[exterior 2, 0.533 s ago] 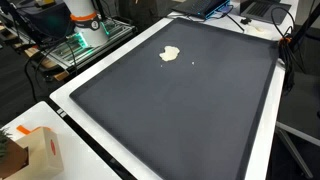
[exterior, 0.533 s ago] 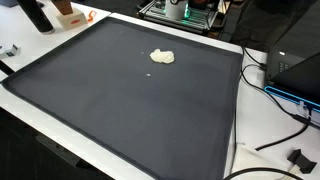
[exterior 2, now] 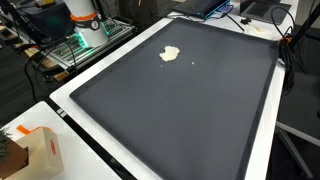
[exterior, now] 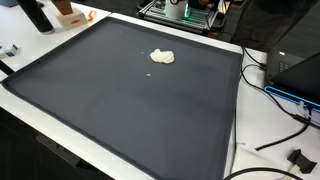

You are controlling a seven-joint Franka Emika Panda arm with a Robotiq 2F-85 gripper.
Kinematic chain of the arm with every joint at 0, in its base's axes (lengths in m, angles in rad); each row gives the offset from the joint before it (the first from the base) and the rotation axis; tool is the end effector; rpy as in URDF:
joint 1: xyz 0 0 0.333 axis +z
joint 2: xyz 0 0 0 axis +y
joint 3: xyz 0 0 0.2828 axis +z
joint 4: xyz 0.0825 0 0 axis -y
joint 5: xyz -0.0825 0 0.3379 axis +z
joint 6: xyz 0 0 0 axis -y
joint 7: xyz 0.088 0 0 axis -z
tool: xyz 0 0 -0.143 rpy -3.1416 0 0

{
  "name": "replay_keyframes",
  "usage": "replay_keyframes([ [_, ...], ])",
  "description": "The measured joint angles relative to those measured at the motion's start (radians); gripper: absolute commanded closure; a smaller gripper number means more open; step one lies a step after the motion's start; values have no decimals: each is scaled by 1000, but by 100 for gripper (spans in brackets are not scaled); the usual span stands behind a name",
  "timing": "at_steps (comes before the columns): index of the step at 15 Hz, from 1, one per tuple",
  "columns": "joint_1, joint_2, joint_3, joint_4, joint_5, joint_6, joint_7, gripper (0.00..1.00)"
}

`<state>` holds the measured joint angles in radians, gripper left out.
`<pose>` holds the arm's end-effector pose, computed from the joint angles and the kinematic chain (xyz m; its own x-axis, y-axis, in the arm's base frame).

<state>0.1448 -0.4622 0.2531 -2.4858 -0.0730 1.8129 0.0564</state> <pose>0.3220 0.1230 0.3875 0.9312 0.2961 -0.2125 0.3364 -0.9227 0.1884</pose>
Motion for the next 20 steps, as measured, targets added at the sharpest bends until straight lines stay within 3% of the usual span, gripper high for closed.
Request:
replay_keyframes([
  [4,0,0,-2,1,0,0,0,99],
  [8,0,1,-3,3,0,0,-1,97],
  [9,0,2,-5,4,0,0,-1,88],
  [20,0,5,-6,6,0,0,-1,88],
])
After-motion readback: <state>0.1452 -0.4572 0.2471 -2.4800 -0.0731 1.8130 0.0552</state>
